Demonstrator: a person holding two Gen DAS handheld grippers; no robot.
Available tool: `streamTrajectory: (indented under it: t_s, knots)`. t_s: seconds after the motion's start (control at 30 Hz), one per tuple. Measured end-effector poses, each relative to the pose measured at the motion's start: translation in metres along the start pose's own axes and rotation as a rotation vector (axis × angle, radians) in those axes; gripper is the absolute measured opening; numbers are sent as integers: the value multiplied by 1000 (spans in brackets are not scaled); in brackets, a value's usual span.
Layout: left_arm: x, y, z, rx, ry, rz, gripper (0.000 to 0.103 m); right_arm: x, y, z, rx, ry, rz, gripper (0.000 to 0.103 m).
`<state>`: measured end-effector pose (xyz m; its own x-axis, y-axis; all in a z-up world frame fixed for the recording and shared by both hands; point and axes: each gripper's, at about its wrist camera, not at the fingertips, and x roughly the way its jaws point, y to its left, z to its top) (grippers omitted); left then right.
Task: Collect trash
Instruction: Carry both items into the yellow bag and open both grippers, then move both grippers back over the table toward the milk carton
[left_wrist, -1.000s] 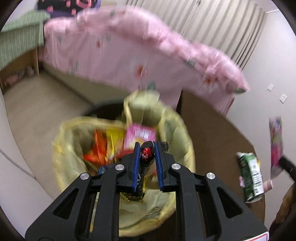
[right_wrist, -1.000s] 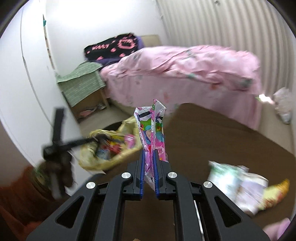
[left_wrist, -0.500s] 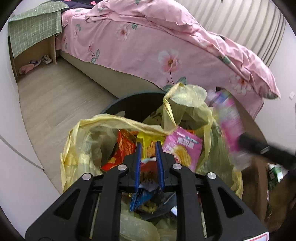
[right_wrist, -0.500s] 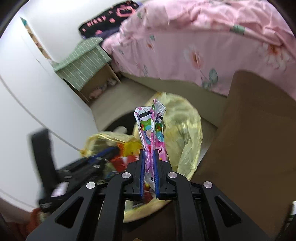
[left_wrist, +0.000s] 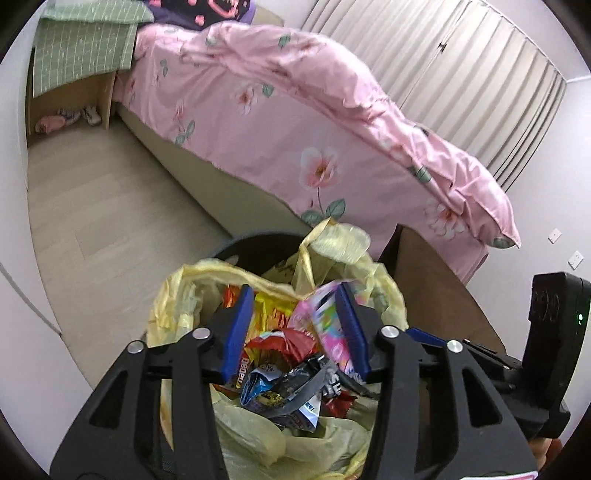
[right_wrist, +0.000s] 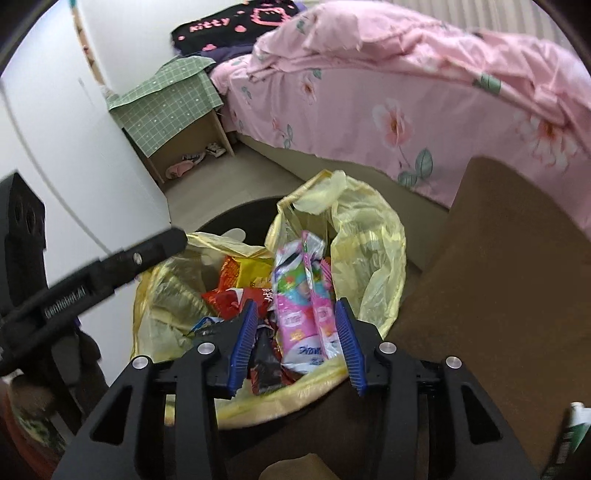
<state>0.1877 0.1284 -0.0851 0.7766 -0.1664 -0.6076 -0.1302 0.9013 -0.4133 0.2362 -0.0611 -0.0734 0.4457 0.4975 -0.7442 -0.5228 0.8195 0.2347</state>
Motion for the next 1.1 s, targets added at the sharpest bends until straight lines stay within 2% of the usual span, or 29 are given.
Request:
streamTrajectory:
  t_s: [0.07,0.27,0.47,0.57,0.63,0.77,0.87,0.9,0.97,1.03,1.1]
  knots:
    - [-10,-5,3,24,-21,5,49,-15,3,-3,-30,-27,-26,46]
    - [-27,-32,1,95,-20,-26,49,-70,-14,-18,-37,-114,-119,46]
    - [-35,-72,-15,194,-4,-74,49,-141,-54,-60,40,-213,-249,51]
    - [-35,-97,-25,263,12,-104,49,-181,-75,-91,81,-257,-334,51]
    - [-37,-114,-34,315,24,-148,49,-199,-85,-112,99,-269,-387,51]
    - [-38,-154,-55,439,66,-293,50,-240,-108,-162,169,-288,-517,51]
    - [-36,-186,-74,542,94,-370,52,-262,-124,-192,245,-311,-565,51]
    - [-34,-202,-85,604,108,-401,52,-271,-131,-207,287,-327,-573,51]
    - [-28,-221,-99,666,150,-428,52,-278,-139,-222,334,-341,-566,51]
    - [-15,-237,-113,680,226,-445,52,-278,-147,-234,365,-327,-545,51]
    - [-9,-246,-123,663,266,-453,52,-272,-148,-240,361,-306,-532,51]
